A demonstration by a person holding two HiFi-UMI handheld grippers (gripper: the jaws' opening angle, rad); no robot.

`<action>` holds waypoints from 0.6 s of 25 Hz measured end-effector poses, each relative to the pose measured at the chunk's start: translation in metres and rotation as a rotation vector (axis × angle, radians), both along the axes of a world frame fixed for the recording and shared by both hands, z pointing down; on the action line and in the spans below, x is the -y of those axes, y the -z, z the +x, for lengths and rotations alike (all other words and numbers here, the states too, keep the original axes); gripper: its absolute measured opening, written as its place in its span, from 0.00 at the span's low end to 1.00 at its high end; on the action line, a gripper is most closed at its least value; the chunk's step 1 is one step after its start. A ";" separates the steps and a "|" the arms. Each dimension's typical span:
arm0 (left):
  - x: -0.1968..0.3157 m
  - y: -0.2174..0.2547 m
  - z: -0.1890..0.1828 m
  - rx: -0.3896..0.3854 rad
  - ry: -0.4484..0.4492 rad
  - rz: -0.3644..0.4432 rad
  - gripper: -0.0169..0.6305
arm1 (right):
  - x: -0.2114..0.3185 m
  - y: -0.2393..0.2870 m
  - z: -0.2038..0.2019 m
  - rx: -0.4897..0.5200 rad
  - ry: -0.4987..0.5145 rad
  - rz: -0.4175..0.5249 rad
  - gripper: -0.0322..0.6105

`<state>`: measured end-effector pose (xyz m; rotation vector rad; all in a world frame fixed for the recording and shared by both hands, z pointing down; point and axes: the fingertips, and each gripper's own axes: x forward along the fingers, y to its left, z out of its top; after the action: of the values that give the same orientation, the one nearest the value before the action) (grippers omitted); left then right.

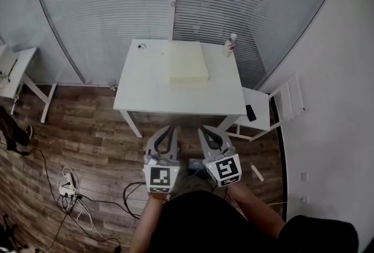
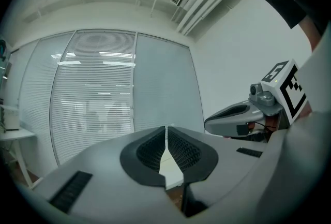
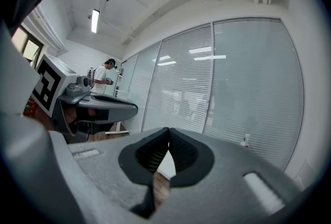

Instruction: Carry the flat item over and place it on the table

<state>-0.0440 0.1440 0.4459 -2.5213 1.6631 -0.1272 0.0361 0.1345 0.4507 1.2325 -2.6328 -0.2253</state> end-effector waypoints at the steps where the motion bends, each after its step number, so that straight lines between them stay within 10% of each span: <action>1: 0.000 0.000 0.000 -0.001 0.000 0.001 0.06 | 0.000 -0.001 0.000 -0.001 0.002 -0.001 0.05; 15: 0.003 -0.006 -0.014 -0.005 0.008 -0.008 0.06 | 0.002 -0.003 -0.019 -0.008 0.042 -0.009 0.05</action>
<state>-0.0582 0.1406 0.4515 -2.5233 1.6781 -0.1286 0.0176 0.1324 0.4535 1.1718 -2.6514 -0.2249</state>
